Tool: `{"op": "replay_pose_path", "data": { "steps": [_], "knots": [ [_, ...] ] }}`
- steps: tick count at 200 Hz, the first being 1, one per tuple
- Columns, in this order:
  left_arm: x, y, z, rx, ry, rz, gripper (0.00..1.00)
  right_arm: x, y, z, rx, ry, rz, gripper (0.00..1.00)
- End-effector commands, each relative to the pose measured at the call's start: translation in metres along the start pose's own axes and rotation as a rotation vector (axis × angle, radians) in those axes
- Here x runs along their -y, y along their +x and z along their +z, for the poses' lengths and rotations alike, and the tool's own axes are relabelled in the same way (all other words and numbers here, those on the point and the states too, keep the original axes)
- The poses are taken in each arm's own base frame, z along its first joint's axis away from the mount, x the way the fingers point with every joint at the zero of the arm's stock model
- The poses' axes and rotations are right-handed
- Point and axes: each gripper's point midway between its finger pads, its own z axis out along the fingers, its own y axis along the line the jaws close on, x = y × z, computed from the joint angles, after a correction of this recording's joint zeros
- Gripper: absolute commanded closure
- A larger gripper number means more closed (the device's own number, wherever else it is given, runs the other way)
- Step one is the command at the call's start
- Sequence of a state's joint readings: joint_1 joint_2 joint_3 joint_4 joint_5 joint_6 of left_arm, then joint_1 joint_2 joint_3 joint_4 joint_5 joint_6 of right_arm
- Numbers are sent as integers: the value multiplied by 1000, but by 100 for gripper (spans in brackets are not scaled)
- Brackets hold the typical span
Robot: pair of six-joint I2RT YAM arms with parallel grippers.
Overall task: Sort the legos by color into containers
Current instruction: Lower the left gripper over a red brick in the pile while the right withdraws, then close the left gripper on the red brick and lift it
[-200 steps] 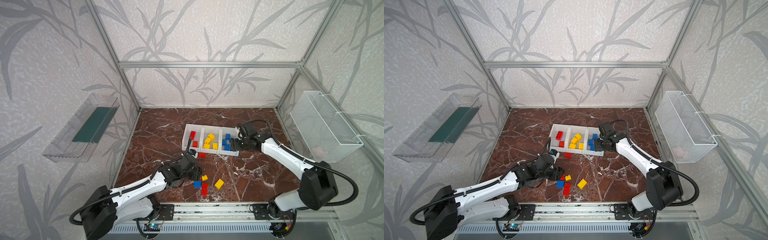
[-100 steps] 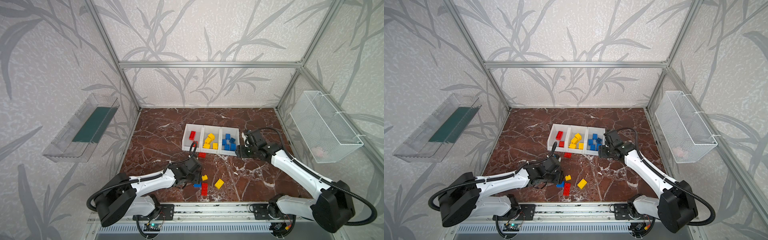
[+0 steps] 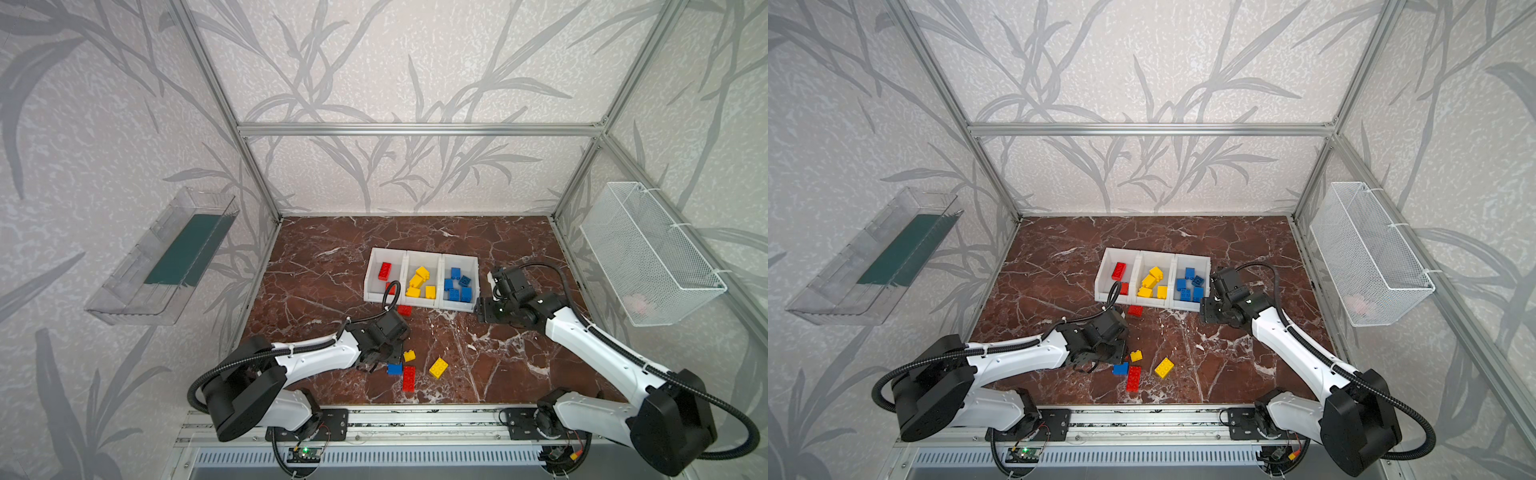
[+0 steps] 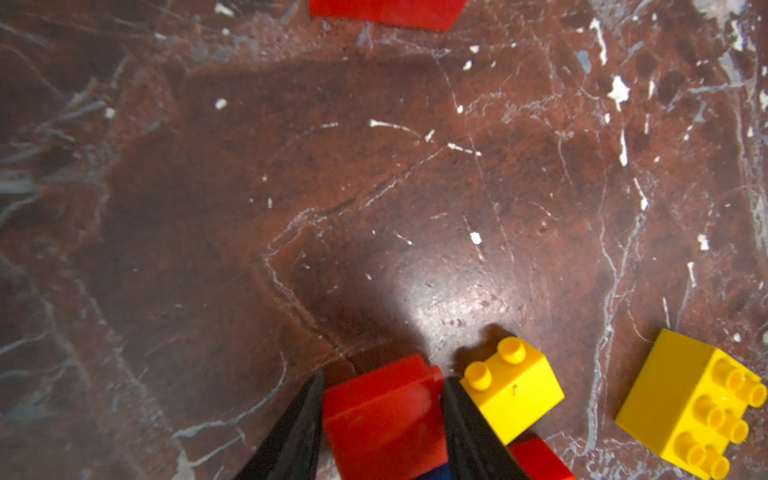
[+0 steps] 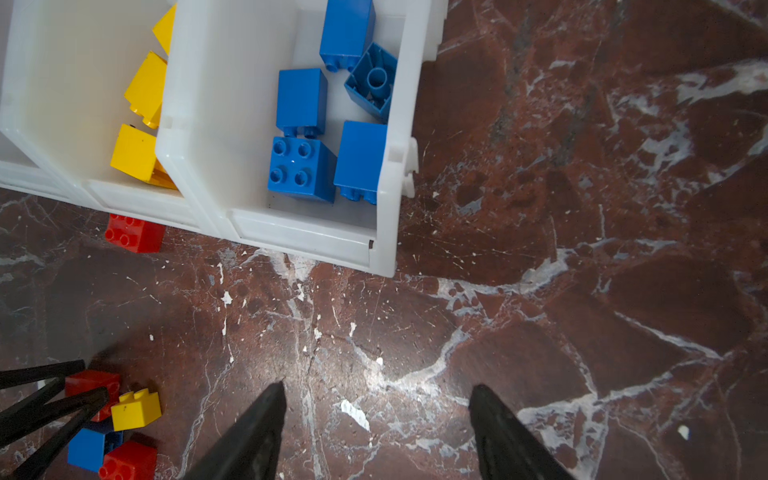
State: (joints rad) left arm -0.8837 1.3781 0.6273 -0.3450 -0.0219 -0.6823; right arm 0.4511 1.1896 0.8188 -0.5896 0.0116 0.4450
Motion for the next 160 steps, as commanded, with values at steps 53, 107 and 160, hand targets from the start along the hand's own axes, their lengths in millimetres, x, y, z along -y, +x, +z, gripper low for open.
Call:
{"op": "replay_pose_path", "data": {
  "steps": [53, 107, 160],
  "knots": [
    [-9, 1, -11, -3, -53, 38, 45, 5, 7, -1, 0, 7, 29, 29],
    [-6, 5, -9, -11, -34, 32, 39, 6, 9, 0, -4, 8, 33, 29],
    [-5, 13, -3, -45, -61, 51, 43, 8, 14, 3, -10, 11, 41, 29]
  ]
}}
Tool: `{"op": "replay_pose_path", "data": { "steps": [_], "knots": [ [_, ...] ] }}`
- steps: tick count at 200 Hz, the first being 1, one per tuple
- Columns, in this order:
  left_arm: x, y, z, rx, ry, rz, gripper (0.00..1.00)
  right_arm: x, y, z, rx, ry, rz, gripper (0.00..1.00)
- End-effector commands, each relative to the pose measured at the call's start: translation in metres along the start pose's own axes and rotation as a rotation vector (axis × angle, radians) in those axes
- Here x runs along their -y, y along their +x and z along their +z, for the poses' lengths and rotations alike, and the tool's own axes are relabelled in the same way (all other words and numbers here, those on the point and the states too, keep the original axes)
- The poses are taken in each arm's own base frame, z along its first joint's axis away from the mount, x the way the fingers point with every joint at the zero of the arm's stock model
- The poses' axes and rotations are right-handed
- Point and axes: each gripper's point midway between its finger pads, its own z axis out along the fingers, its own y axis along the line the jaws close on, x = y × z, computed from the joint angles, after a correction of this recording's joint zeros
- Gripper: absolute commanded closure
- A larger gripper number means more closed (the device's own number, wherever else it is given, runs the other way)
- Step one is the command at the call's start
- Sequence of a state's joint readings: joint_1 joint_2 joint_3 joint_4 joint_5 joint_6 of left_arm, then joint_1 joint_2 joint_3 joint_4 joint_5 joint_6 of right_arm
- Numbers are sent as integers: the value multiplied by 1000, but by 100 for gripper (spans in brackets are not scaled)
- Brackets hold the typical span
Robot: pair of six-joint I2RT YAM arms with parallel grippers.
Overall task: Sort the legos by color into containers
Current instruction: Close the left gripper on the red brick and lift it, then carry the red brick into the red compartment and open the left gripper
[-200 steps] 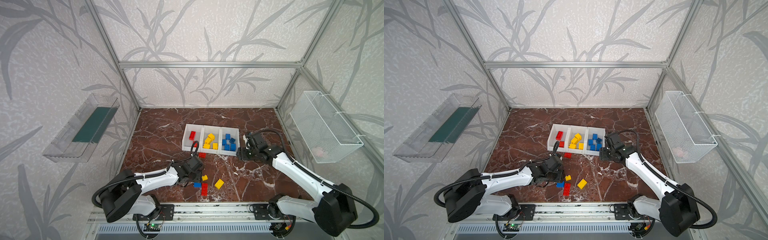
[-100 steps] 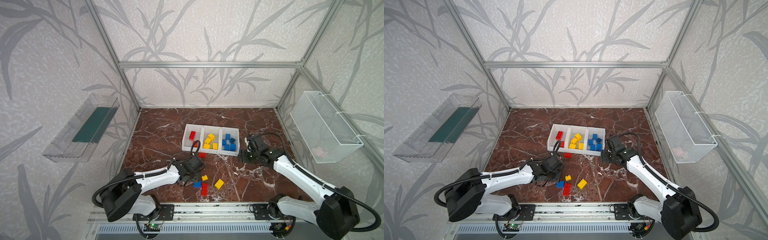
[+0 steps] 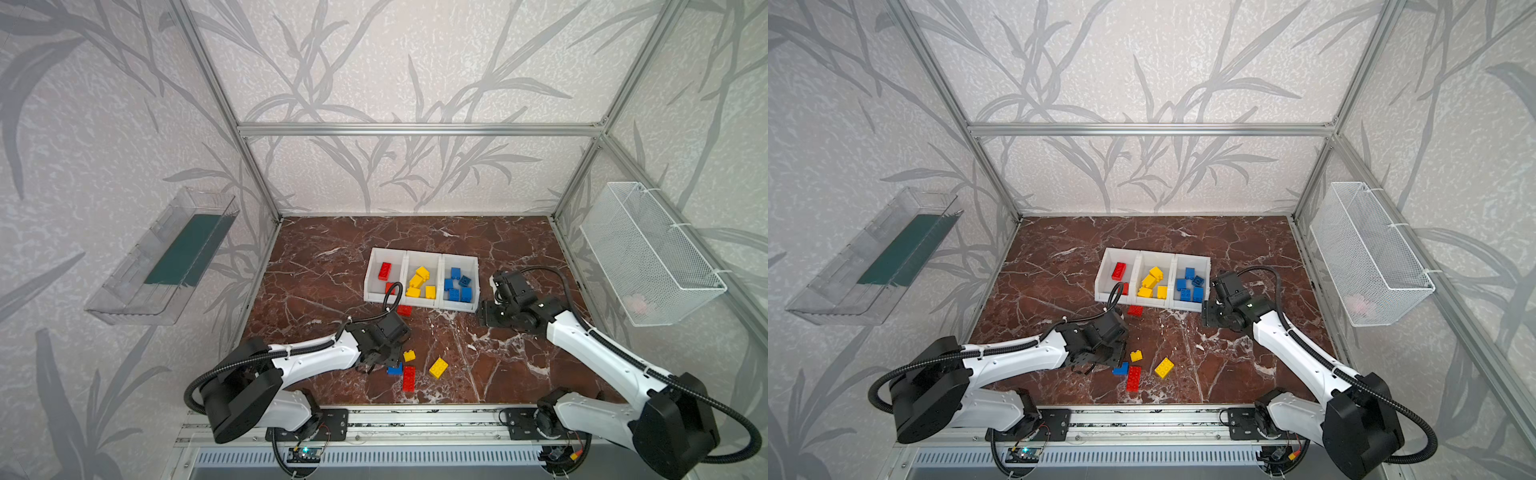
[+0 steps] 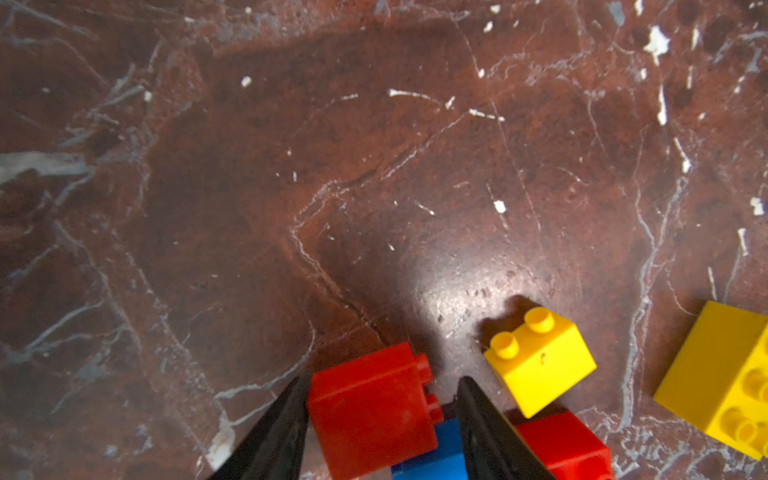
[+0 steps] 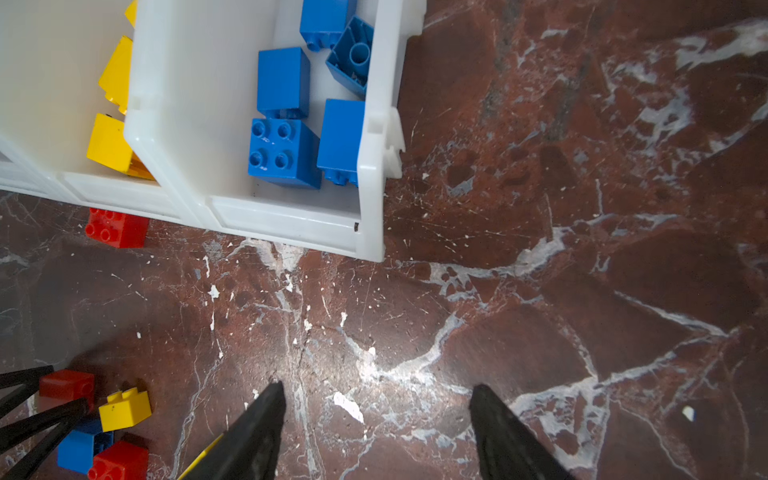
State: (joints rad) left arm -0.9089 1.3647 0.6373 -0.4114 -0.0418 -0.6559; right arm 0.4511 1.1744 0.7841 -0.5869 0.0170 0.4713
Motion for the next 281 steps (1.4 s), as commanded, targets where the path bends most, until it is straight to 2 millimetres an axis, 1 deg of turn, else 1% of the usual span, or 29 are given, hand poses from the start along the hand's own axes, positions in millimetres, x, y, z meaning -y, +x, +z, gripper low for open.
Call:
{"op": "replay_pose_path", "data": {
  "steps": [1, 63, 94, 102, 113, 121, 147, 163, 190, 210, 228, 244, 267, 281],
  "knots": [
    [-2, 4, 2, -22, -28, -2, 43, 3, 4, 0, 2, -1, 15, 29],
    [-6, 0, 5, -32, -102, 36, 54, 3, 3, 0, 4, 1, 14, 29],
    [-5, -10, -2, 2, -108, 52, 62, 3, 3, 0, 0, 3, 12, 29],
    [-9, -16, -7, 25, -138, 35, 63, 3, 3, 0, 2, 4, 12, 29],
    [-14, -28, -16, 59, -177, 44, 64, 3, 2, 0, 4, 3, 12, 29],
    [-13, -37, -21, 81, -188, 65, 64, 3, 2, 0, 5, 2, 12, 29],
    [-12, -77, -38, 148, -181, 84, 64, 2, 1, -1, 6, 1, 10, 29],
    [-20, -104, -45, 188, -171, 57, 64, 2, 0, -3, 8, 3, 6, 29],
    [-41, -157, -55, 297, -191, 11, 64, 2, -1, -7, 16, 1, 7, 29],
    [-49, -187, -57, 329, -196, 4, 64, 3, 0, -10, 20, -1, 10, 29],
    [-55, -206, -51, 322, -208, 6, 64, 5, 3, -12, 21, 2, 15, 29],
    [-58, -220, -43, 312, -208, -1, 64, 6, 5, -14, 20, 2, 20, 29],
    [-59, -231, -31, 300, -198, -8, 63, 8, 7, -18, 26, 7, 21, 29],
    [-60, -234, -28, 297, -198, -15, 58, 9, 7, -21, 32, 10, 22, 29]
  ]
}}
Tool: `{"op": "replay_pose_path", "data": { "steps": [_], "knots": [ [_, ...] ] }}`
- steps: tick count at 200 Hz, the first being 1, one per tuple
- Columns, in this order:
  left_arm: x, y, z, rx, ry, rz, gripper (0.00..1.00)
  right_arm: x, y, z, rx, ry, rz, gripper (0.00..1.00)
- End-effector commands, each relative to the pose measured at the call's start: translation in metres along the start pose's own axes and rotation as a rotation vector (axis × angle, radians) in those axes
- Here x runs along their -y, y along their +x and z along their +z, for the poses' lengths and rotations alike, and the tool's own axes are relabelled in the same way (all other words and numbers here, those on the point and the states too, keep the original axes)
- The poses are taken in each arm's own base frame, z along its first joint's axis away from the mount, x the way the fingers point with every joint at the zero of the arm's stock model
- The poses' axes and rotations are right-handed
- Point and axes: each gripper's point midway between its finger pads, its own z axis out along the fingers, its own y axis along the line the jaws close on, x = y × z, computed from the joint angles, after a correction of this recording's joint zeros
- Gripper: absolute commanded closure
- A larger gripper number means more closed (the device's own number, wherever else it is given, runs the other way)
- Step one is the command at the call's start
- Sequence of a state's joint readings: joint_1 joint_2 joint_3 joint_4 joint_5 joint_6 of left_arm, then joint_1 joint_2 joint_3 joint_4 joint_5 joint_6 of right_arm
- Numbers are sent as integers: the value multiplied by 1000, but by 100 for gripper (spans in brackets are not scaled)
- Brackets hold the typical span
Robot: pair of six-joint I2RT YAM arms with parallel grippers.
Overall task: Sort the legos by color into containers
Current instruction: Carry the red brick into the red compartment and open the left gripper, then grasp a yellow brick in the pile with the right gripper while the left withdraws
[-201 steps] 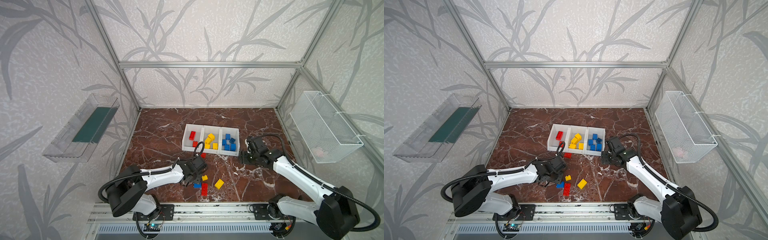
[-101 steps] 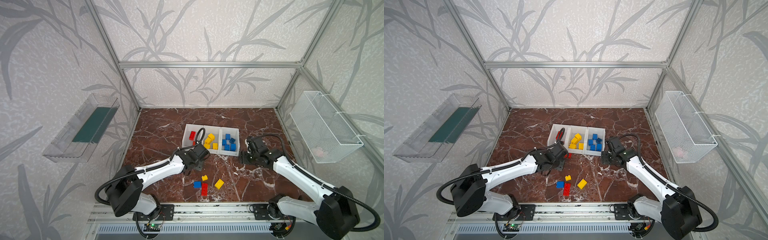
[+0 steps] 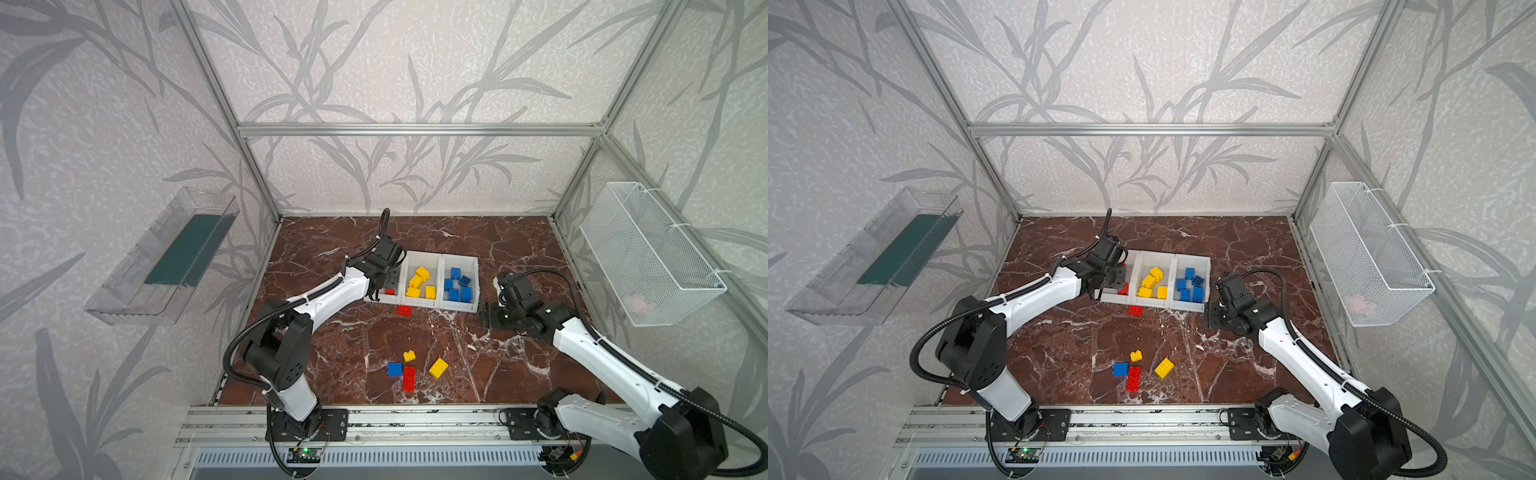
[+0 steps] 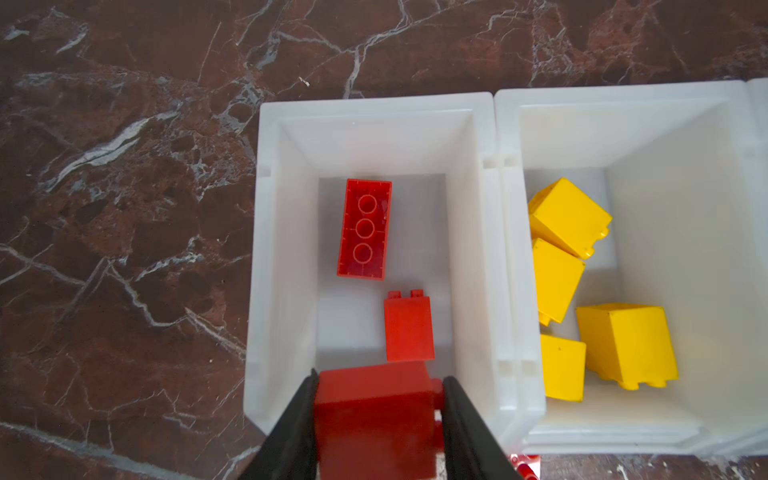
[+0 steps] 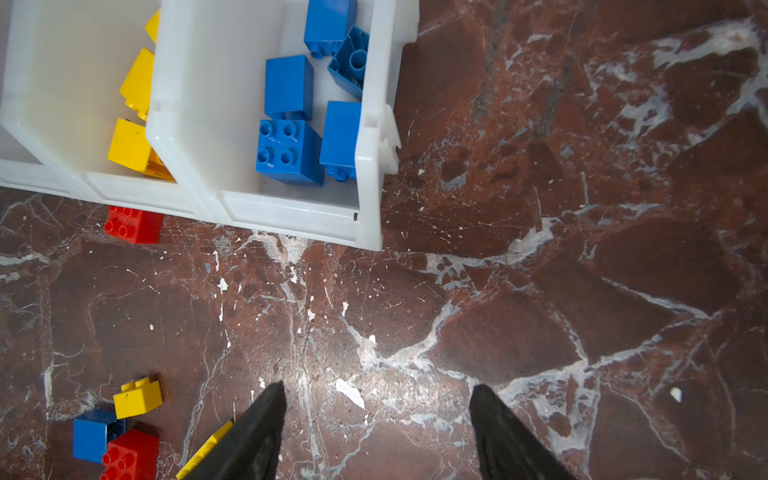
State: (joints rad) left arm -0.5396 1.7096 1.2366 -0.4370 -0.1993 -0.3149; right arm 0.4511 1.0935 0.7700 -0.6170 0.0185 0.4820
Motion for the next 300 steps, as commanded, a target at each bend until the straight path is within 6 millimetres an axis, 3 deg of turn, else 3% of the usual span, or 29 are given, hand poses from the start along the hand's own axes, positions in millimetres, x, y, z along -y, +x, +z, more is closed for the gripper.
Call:
{"op": "replay_pose_path", "data": {
  "steps": [1, 25, 48, 112, 151, 225, 300],
  "knots": [
    [2, -11, 2, 8, 13, 11, 57, 8, 5, -6, -2, 26, 11, 29],
    [1, -13, 2, 14, 19, -5, 43, 9, 5, -8, 11, 27, 13, 29],
    [-2, -13, -3, 25, 19, -16, 38, 8, 4, -9, 14, 23, 16, 29],
    [-11, -3, -21, 57, 35, -65, 37, 3, 10, -12, 3, -15, 11, 29],
    [-20, 11, -37, 70, 35, -85, 37, -10, 23, -14, -19, -77, -46, 29],
    [-54, 53, -57, 93, -16, -171, 35, -67, 87, 3, -155, -144, -330, 28],
    [-61, 82, -55, 60, -19, -226, 35, -116, 144, 24, -280, -109, -598, 27]
  ]
}}
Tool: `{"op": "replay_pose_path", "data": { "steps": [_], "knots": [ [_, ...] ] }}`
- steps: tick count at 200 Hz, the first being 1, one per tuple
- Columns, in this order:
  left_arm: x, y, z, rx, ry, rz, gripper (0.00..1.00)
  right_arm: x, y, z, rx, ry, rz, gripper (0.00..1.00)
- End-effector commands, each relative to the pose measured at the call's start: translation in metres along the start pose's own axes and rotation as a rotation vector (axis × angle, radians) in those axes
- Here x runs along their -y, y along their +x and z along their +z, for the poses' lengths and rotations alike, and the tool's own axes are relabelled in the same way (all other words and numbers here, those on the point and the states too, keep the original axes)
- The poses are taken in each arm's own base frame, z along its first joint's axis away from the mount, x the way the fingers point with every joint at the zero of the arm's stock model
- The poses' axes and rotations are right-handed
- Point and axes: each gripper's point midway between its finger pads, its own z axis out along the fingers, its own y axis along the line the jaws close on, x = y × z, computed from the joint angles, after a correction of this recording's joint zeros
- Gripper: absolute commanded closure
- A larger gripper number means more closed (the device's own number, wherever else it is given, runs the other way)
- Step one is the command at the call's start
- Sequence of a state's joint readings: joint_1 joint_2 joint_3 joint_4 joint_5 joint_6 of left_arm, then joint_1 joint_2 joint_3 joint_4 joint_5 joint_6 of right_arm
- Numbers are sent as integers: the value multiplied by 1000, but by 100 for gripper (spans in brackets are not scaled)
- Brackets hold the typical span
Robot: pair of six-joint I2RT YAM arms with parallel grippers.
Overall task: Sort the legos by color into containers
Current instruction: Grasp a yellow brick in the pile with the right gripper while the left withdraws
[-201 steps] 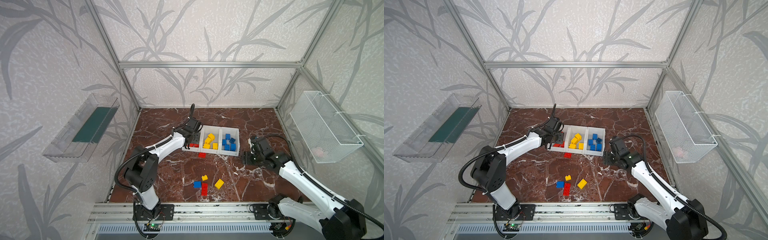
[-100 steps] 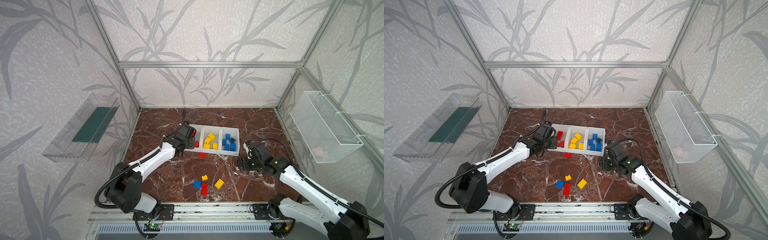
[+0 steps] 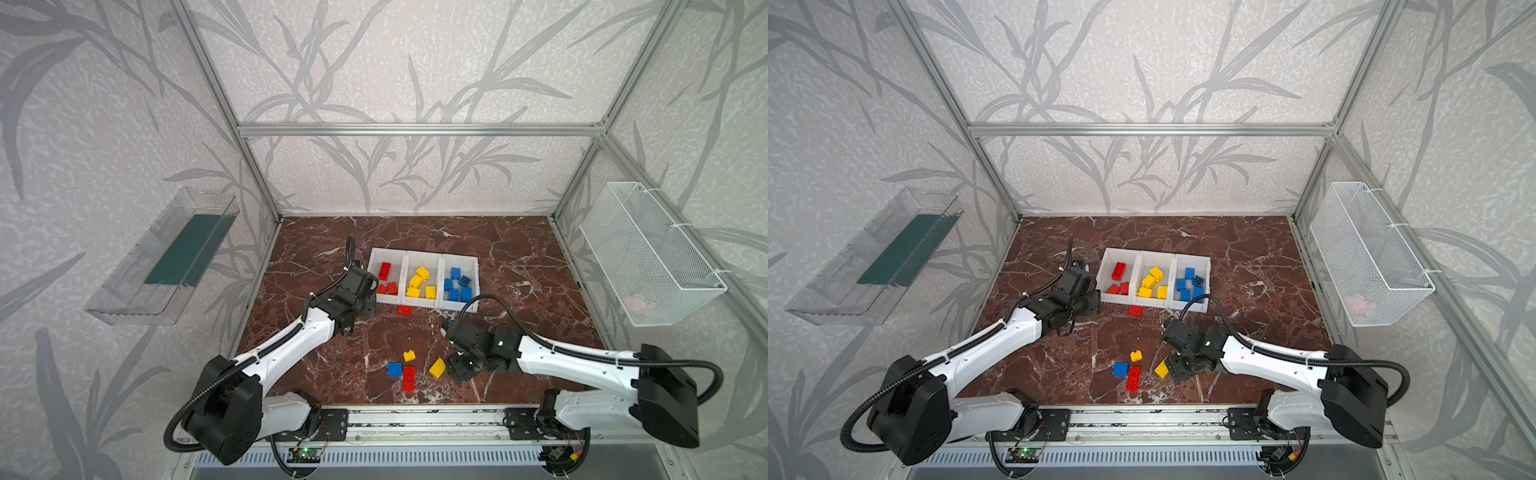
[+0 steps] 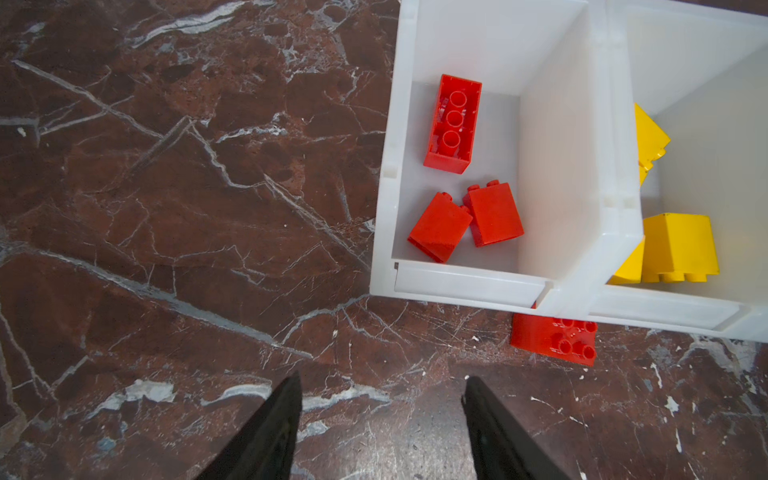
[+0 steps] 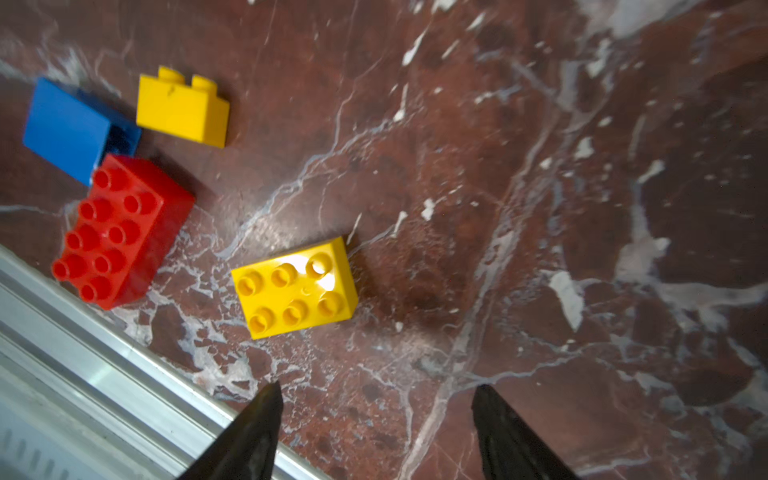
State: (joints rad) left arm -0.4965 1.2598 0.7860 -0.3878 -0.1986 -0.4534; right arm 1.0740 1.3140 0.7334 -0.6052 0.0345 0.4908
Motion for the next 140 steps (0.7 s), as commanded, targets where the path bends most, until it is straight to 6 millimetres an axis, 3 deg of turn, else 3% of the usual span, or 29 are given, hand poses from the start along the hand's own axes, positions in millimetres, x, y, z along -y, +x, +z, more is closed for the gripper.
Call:
{"op": "replay_pose_path", "data": {
  "steps": [1, 101, 140],
  "knots": [
    [-5, 1, -3, 16, -10, -40, 35, -16, -14, 1, 23, 13, -34, 27],
    [-9, 9, -3, 6, -11, -59, 35, -24, -21, 37, -55, 84, -63, 27],
    [-10, 11, -3, 0, -13, -56, 35, -27, -21, 48, -79, 98, -65, 34]
  ]
}}
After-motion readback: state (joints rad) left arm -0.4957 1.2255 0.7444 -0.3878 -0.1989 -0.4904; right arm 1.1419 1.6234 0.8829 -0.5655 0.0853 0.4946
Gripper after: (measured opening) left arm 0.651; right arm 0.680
